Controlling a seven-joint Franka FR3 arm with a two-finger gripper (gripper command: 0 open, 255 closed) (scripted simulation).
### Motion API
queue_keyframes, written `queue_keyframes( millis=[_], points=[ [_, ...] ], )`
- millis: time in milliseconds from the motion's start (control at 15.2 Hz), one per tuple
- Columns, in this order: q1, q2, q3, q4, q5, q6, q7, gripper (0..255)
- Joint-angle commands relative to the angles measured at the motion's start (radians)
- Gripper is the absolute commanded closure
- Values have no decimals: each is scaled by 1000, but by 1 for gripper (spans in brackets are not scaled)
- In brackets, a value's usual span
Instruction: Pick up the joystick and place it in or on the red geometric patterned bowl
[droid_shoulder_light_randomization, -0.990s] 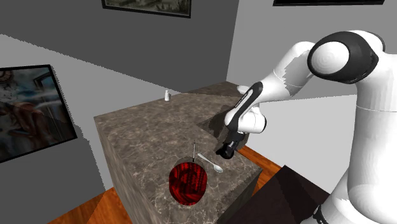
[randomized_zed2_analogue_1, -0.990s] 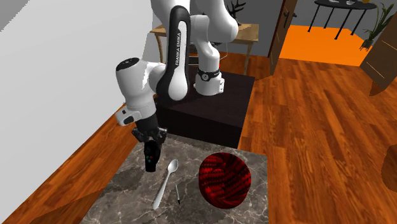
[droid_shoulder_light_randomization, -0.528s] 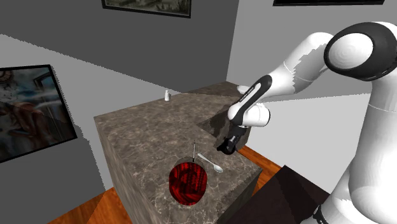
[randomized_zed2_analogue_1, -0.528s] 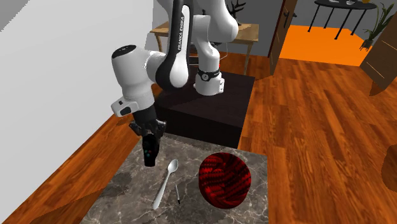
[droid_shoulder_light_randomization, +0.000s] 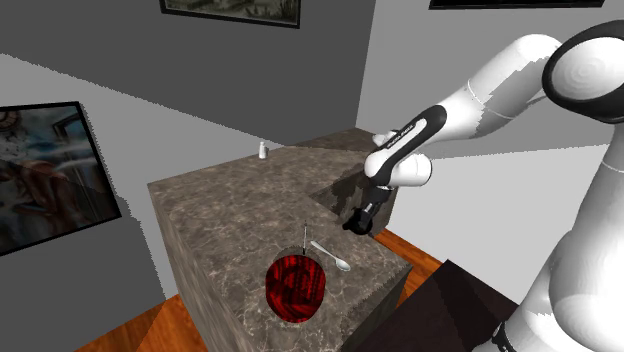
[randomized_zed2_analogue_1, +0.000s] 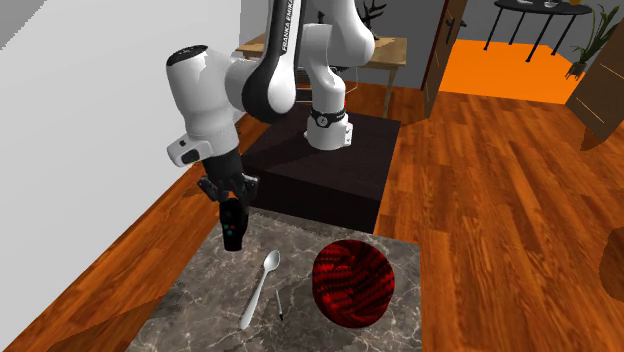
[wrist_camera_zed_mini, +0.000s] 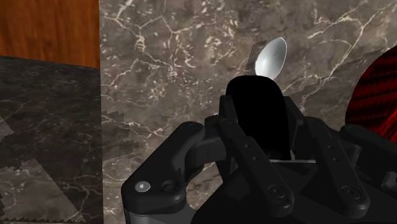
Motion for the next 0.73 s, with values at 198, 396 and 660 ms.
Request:
queue_keyframes(
  millis=[198, 396, 660],
  points=[
    [6, -67, -16, 3, -63, -62, 53, 255],
    [7, -104, -21, 8, -96, -101, 79, 255],
    [49, -118, 19, -4, -108, -90, 171, 255]
  ],
)
